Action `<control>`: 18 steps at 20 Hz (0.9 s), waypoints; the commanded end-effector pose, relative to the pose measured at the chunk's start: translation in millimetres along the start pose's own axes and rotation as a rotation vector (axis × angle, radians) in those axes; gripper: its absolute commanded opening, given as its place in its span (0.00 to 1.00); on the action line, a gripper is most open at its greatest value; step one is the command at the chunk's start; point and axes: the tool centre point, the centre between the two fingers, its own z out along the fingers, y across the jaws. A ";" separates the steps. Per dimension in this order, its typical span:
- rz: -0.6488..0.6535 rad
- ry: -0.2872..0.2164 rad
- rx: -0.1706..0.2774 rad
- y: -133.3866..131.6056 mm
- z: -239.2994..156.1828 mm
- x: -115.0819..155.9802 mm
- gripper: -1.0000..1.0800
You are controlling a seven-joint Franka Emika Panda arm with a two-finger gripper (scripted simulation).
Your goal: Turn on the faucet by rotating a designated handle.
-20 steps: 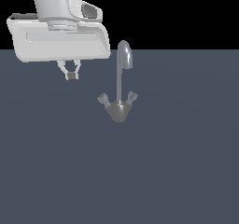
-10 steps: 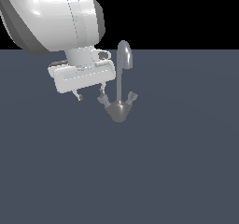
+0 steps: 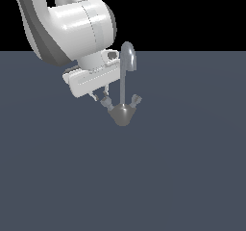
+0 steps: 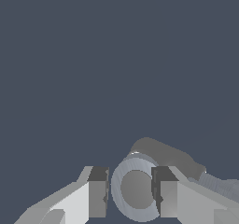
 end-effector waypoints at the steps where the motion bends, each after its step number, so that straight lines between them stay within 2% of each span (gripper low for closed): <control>1: -0.011 -0.022 -0.007 2.2 44.9 -10.4 0.77; 2: 0.089 -0.019 -0.015 28.7 53.9 -21.1 0.83; 3: 0.094 -0.018 -0.016 31.3 53.7 -22.8 0.83; 4: -0.004 -0.012 0.004 28.7 48.5 -33.1 0.46; 5: -0.102 -0.005 0.024 -27.9 48.9 -12.3 0.46; 6: -0.119 0.015 0.029 -46.7 51.0 -13.0 0.68; 7: -0.125 0.024 0.078 -48.6 53.9 -16.6 0.64; 8: -0.146 0.027 0.042 -35.9 55.8 -18.1 0.58; 9: -0.216 0.035 0.068 -76.7 53.9 -19.1 0.34; 10: -0.199 0.047 0.063 -69.6 54.6 -17.6 0.59; 11: -0.295 0.044 0.086 -105.2 53.5 -23.7 0.10; 12: -0.241 0.067 0.078 -90.4 54.5 -19.7 0.42; 13: -0.294 0.042 0.101 -111.4 54.3 -26.2 0.63; 14: -0.304 0.010 0.110 -110.7 56.3 -31.3 0.74; 15: -0.221 0.054 0.075 -68.4 64.5 40.6 0.29; 16: -0.138 0.097 0.040 -40.3 43.7 20.4 0.29; 17: -0.229 0.096 0.082 -98.4 33.9 -25.0 0.65; 18: -0.282 0.096 0.105 -131.1 37.8 -16.8 0.65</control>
